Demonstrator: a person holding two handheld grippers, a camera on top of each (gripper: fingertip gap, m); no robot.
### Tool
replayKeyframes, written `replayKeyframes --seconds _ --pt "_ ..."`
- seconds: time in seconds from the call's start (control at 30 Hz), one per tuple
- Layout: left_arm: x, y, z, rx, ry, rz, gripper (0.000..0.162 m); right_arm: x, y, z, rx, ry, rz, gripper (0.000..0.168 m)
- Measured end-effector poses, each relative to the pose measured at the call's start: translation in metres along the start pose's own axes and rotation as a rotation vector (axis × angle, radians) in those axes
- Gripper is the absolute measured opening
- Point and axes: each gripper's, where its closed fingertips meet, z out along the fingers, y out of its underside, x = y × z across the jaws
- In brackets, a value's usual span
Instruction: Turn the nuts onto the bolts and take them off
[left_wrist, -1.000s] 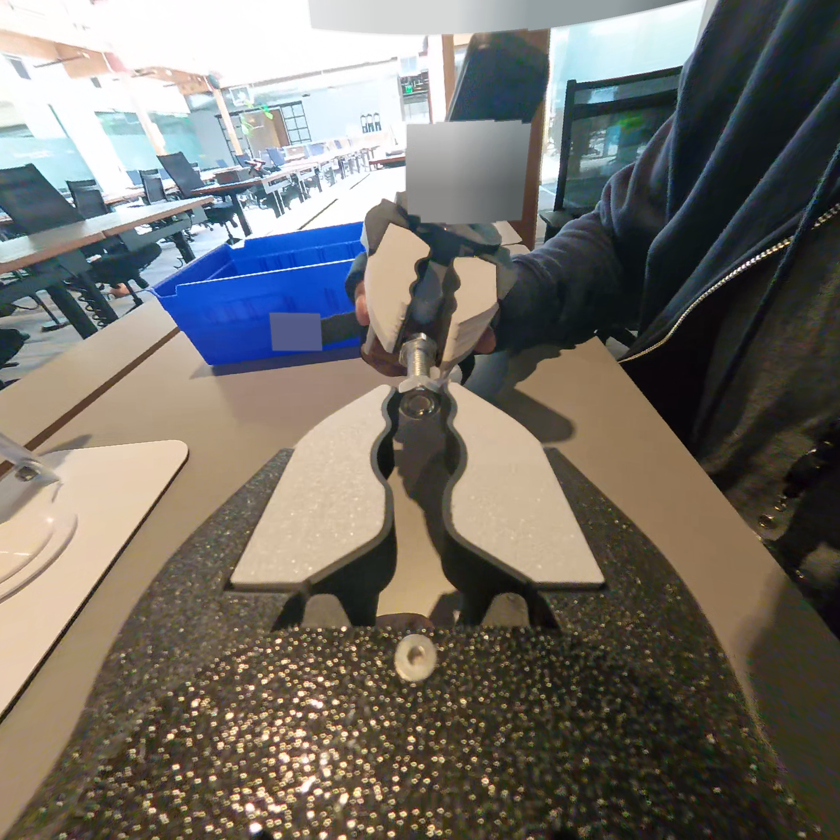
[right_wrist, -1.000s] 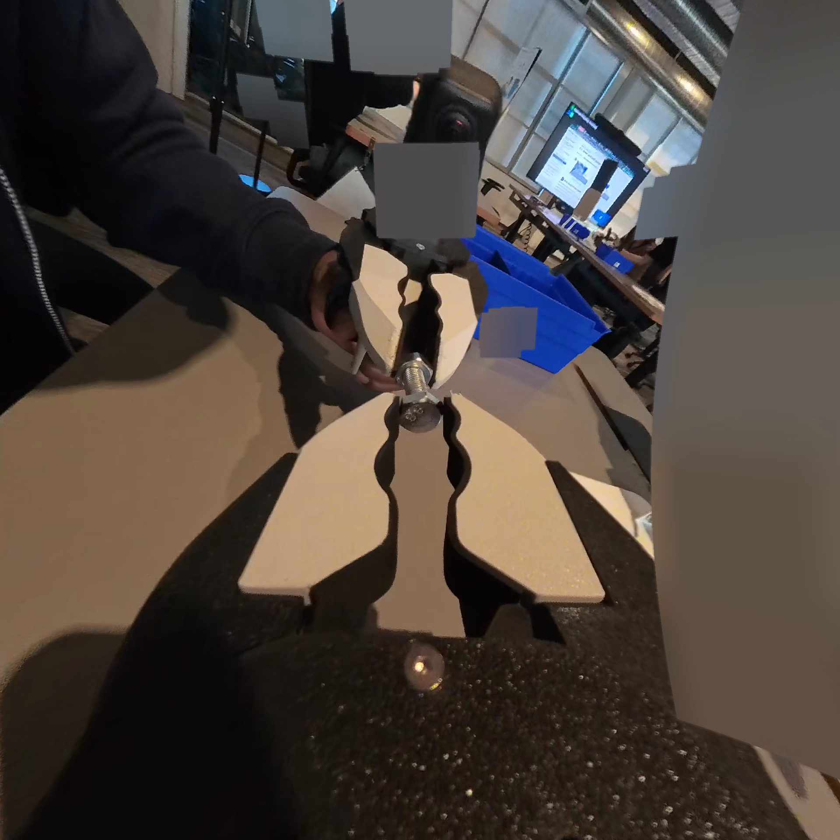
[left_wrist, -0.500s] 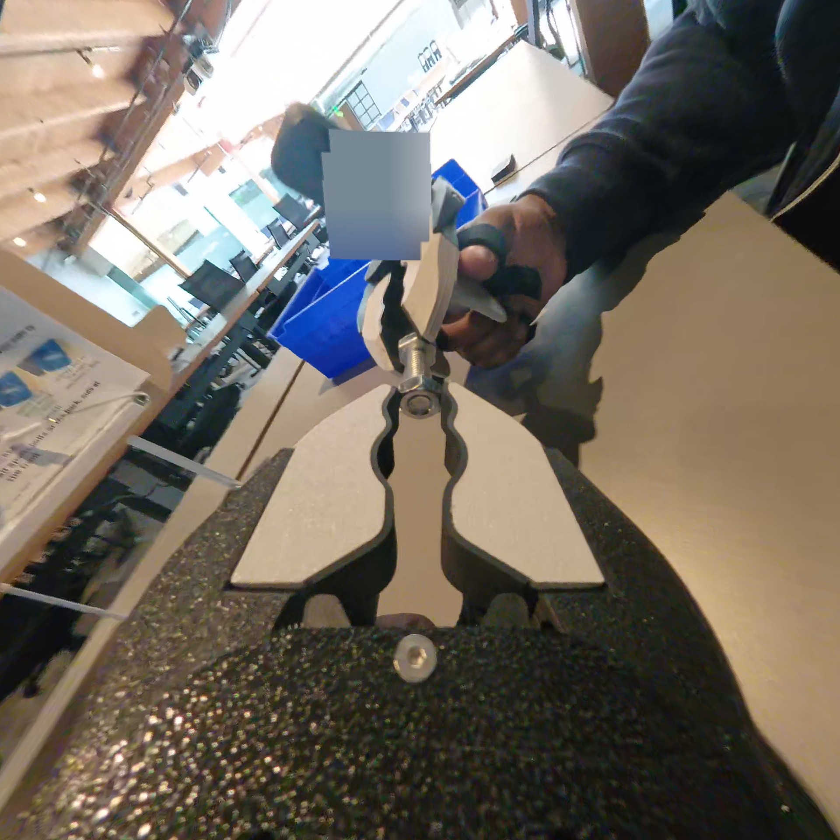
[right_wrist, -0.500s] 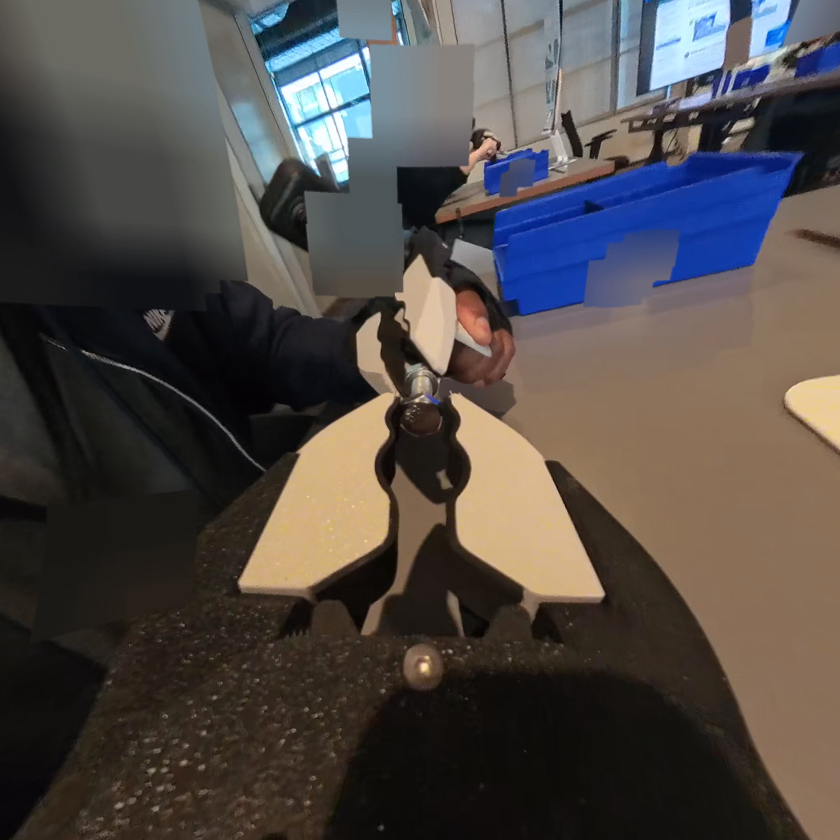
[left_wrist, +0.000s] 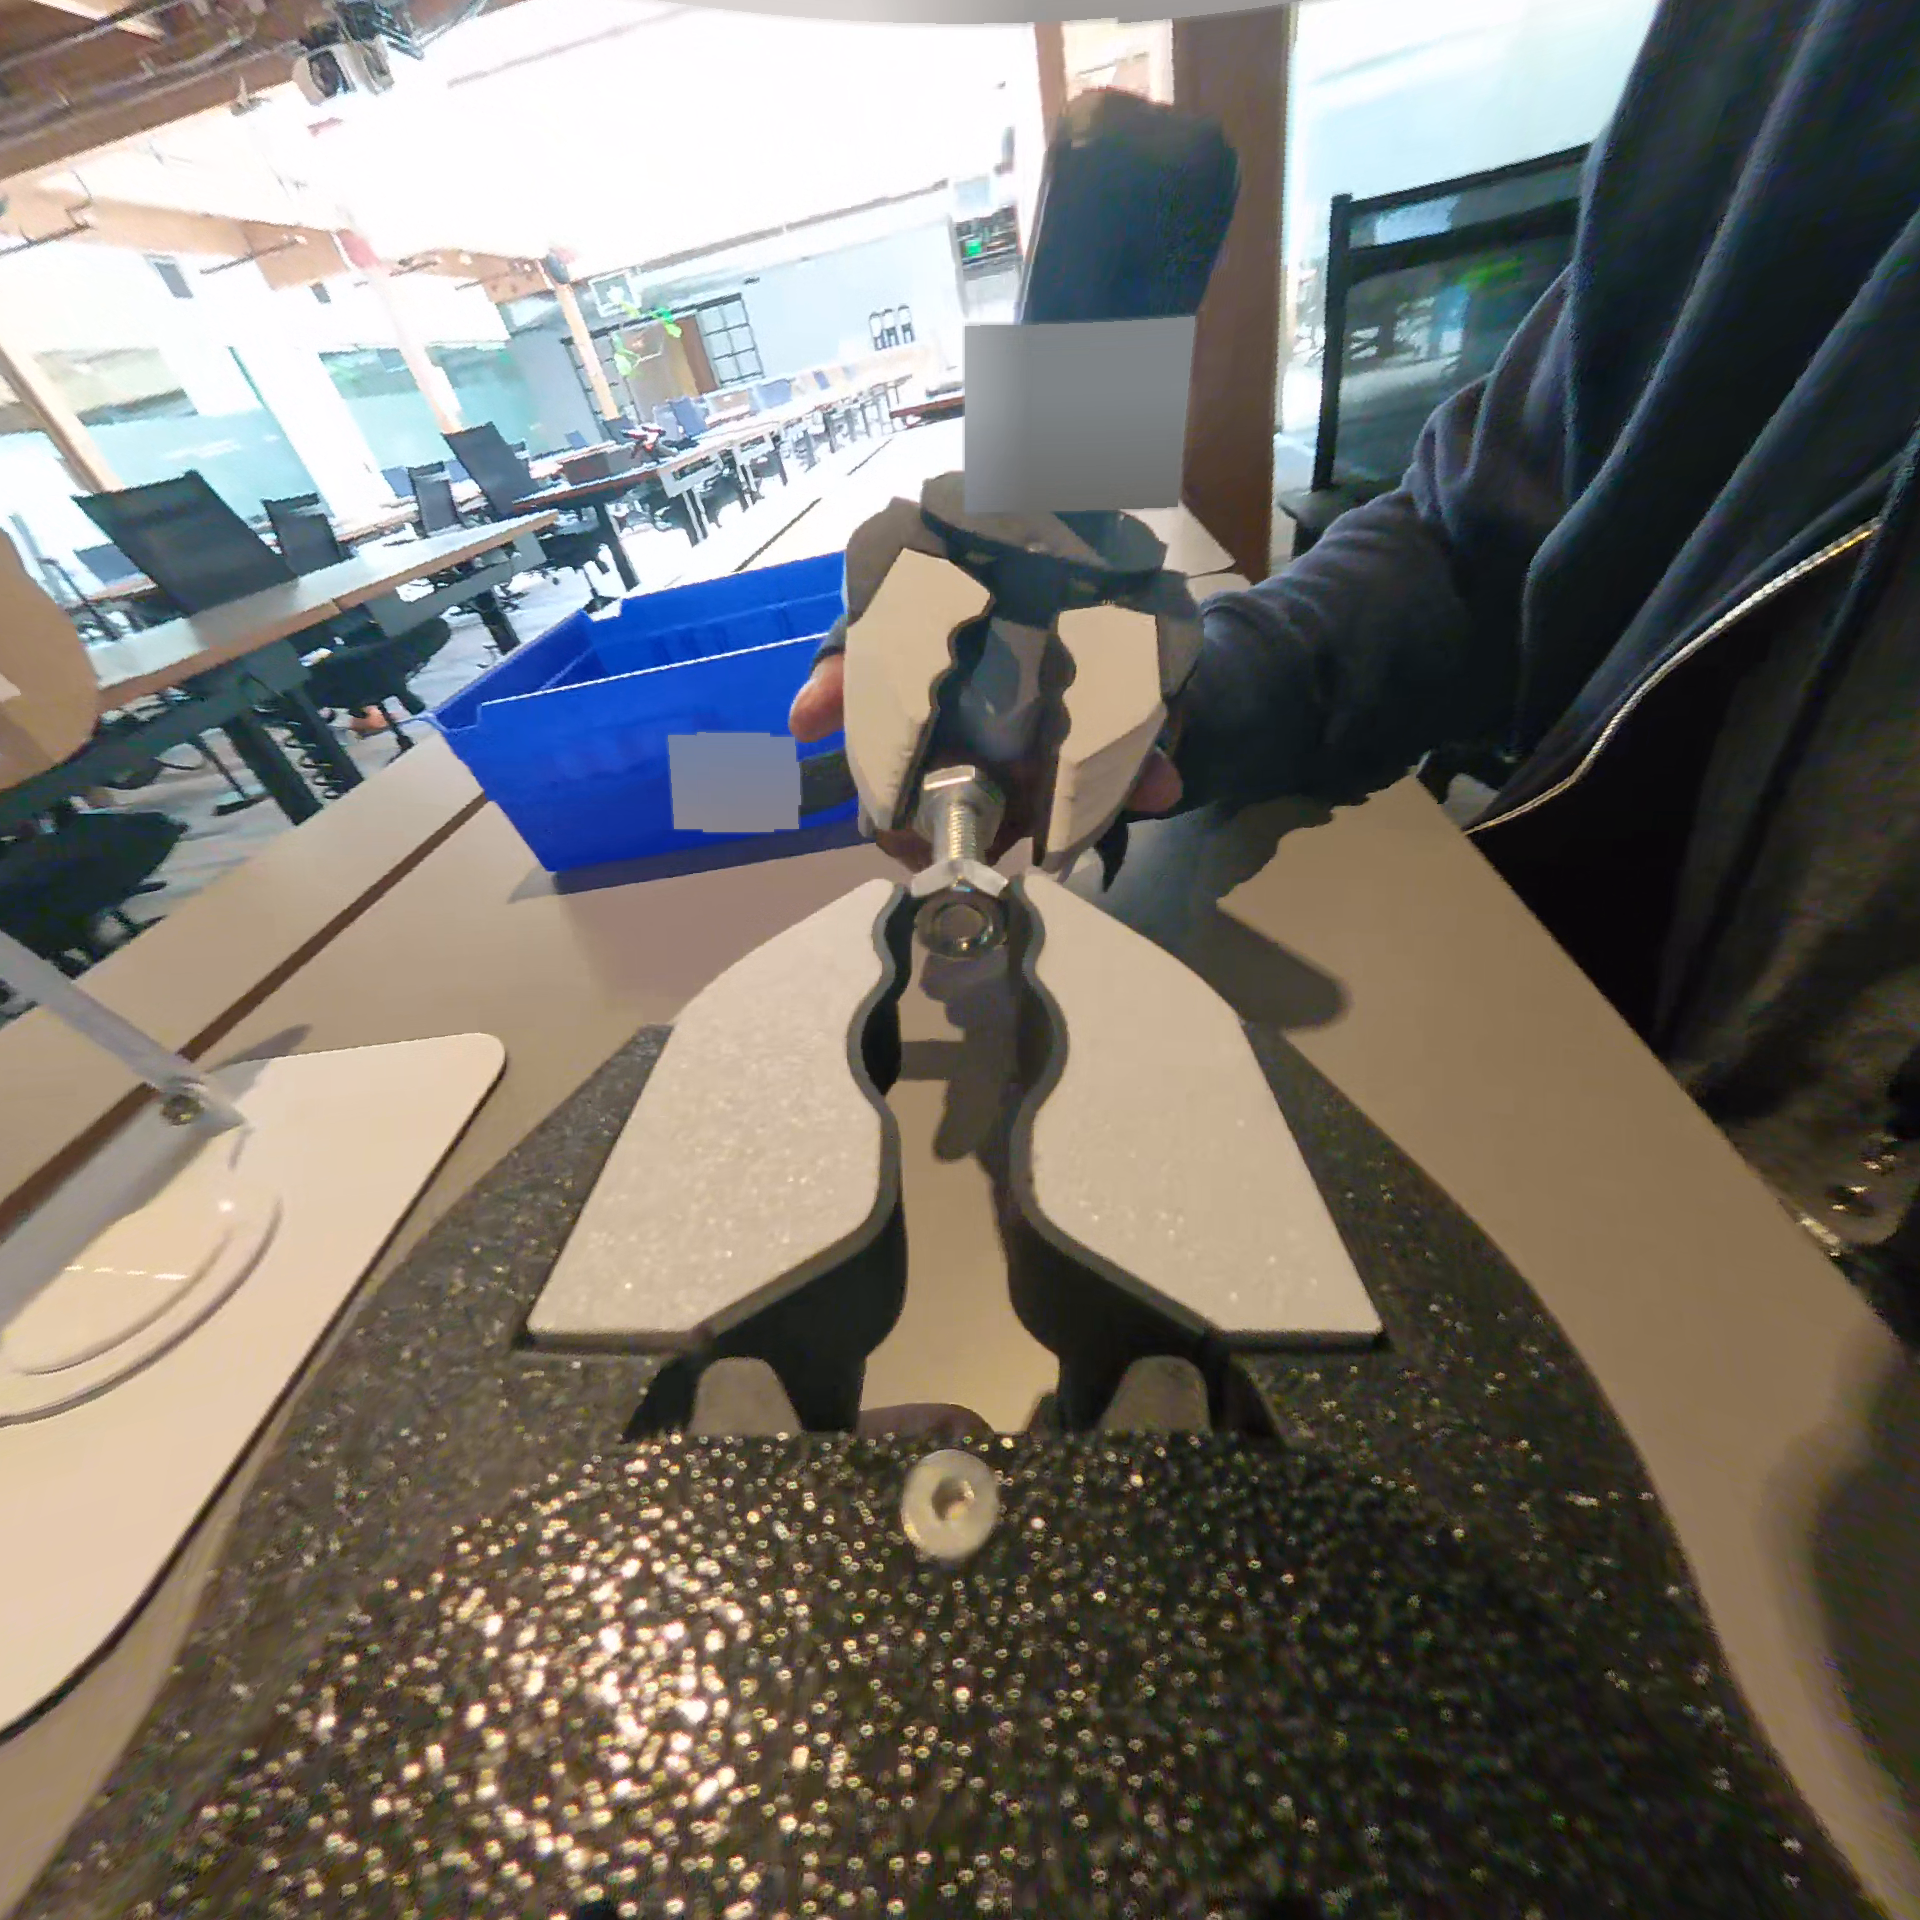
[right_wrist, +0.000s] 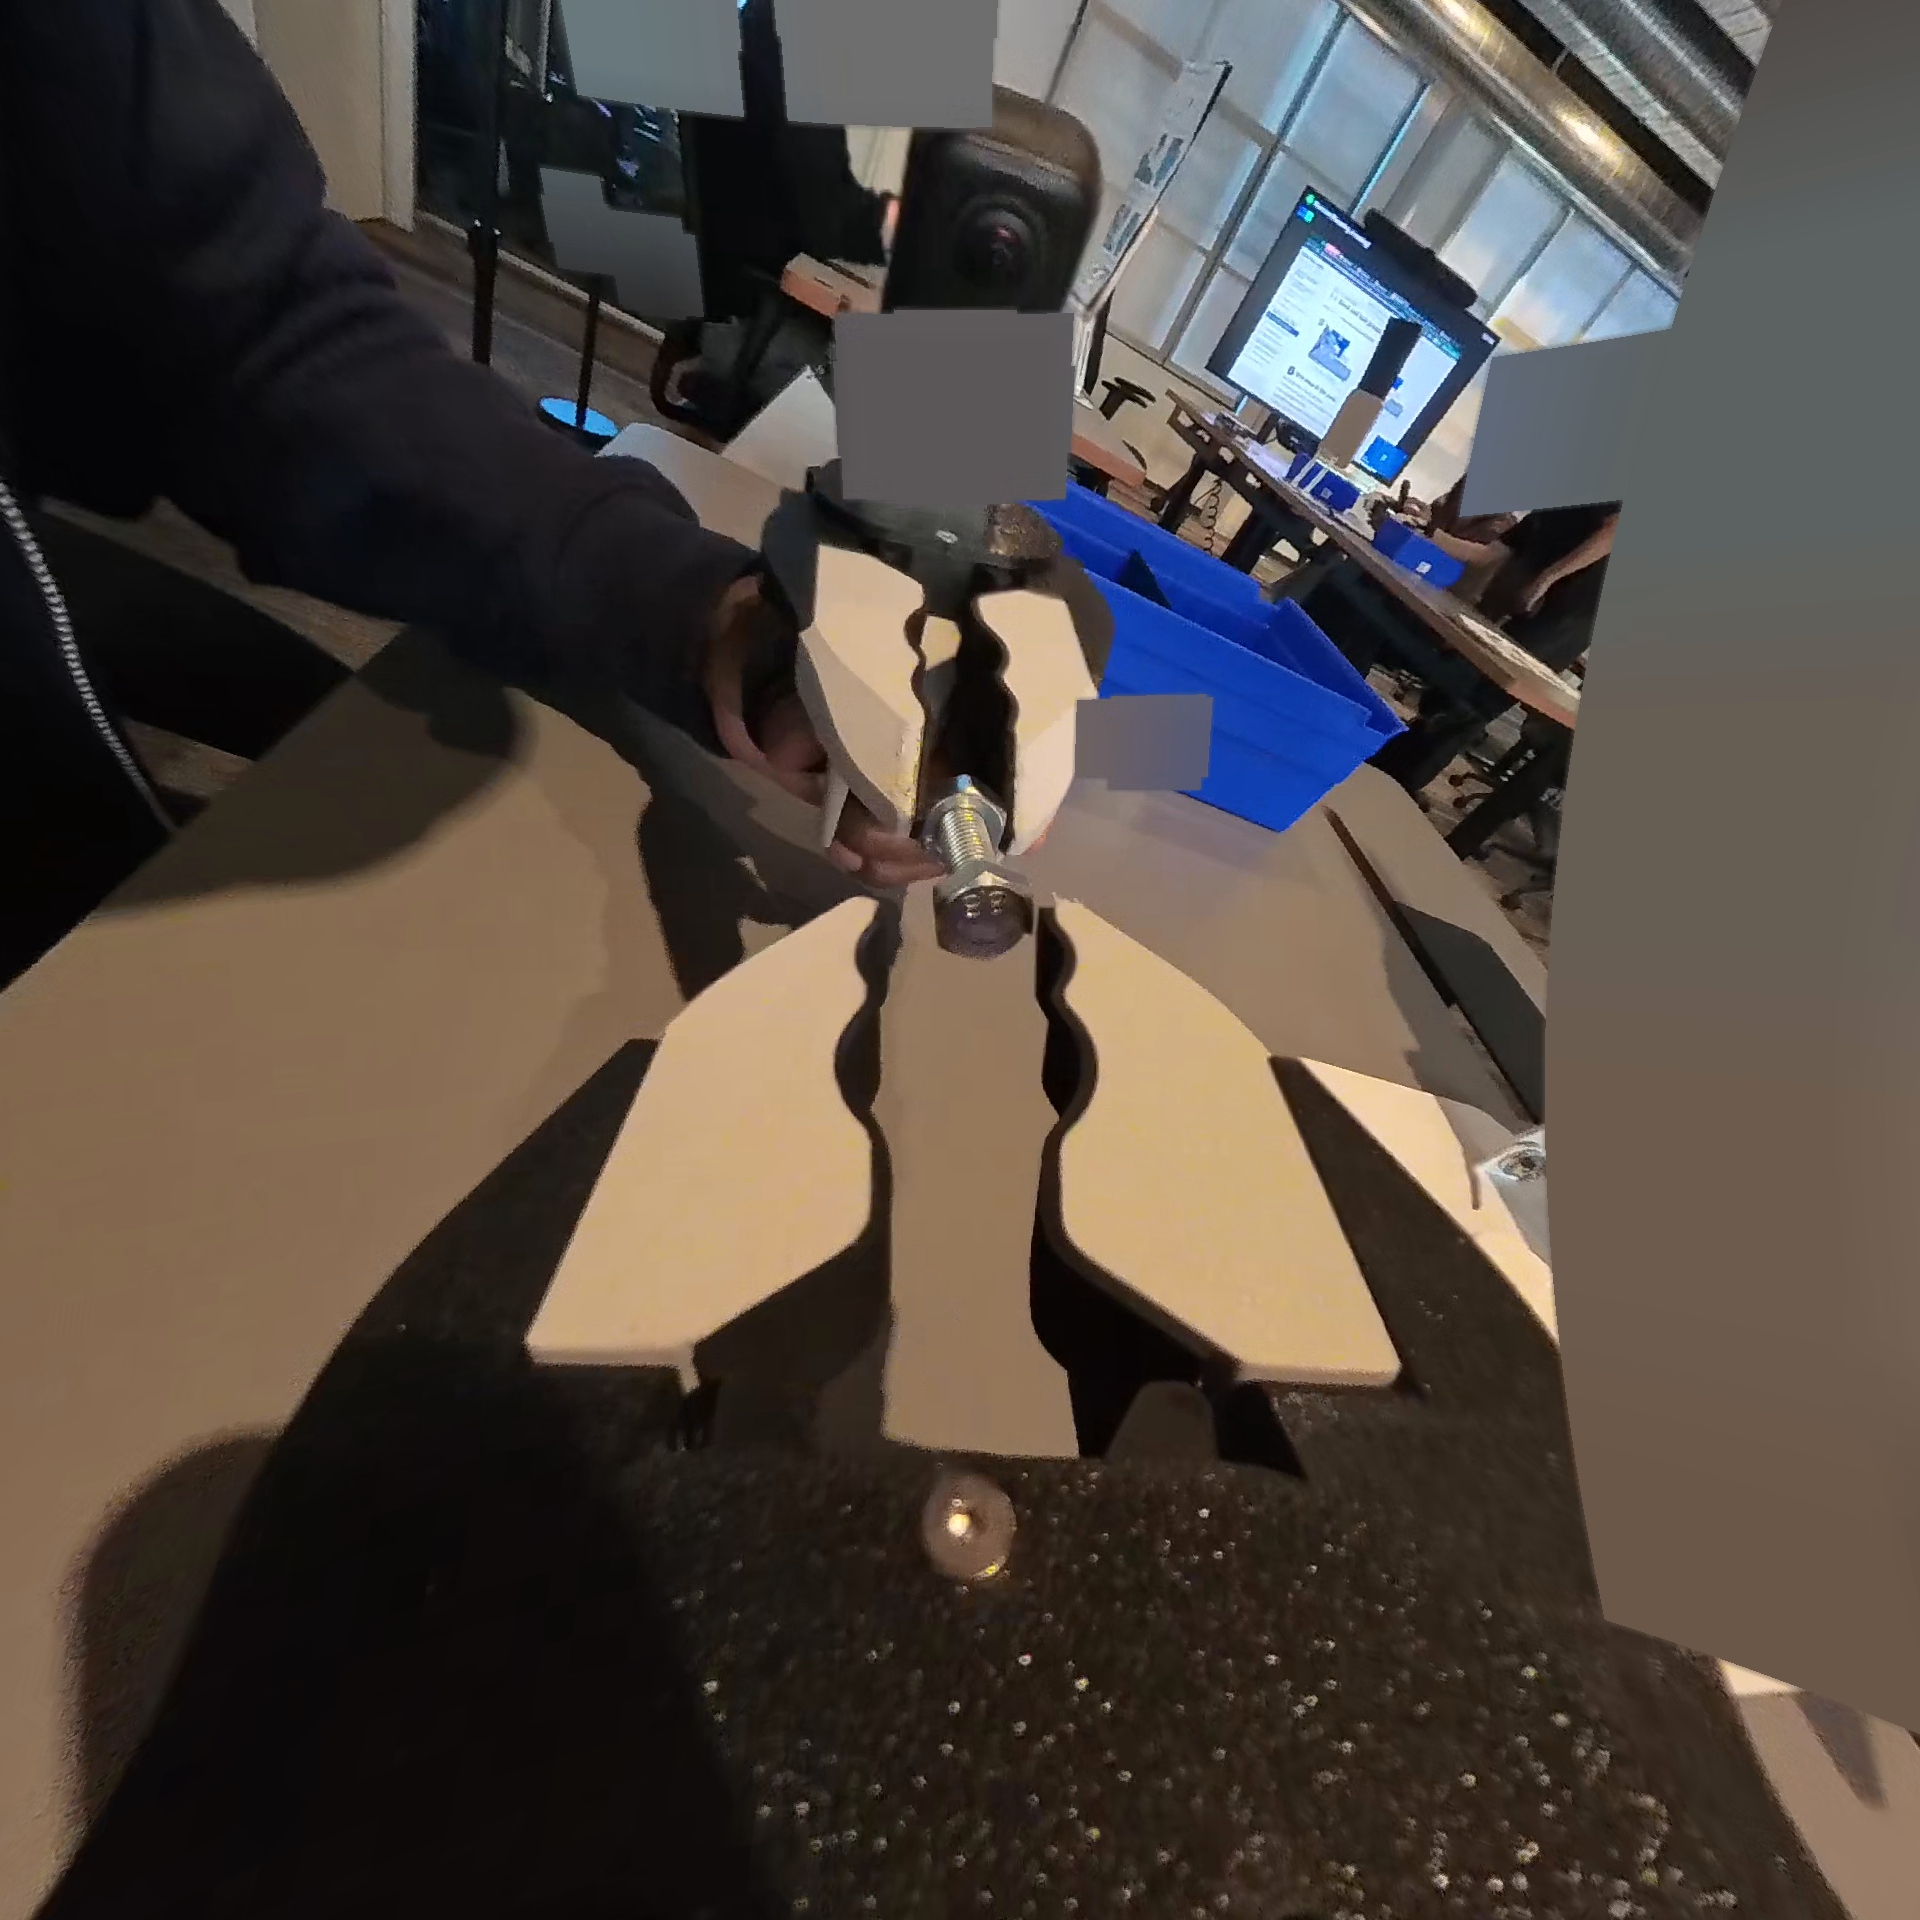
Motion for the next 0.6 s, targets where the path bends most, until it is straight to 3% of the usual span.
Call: replayKeyframes --seconds 0.2,0.33,0.43,0.6 --pt "0.0065 0.0027 0.0034 -0.011 0.042 -0.014 0.017 -0.0034 -0.0008 0.0003 0.001 -0.011 0.011 0.017" --pt "0.0052 0.007 0.0037 -0.063 -0.017 0.13 0.017 -0.0041 0.0036 0.0013 -0.014 -0.062 0.144 0.017" --pt "0.0031 0.0066 0.0019 -0.1 -0.104 0.345 0.017 -0.0035 0.0034 0.003 0.017 -0.119 0.337 0.017" --pt "0.0017 0.0015 -0.001 -0.153 -0.235 0.665 0.017 -0.0013 -0.0015 0.0044 0.152 -0.285 0.826 0.017"
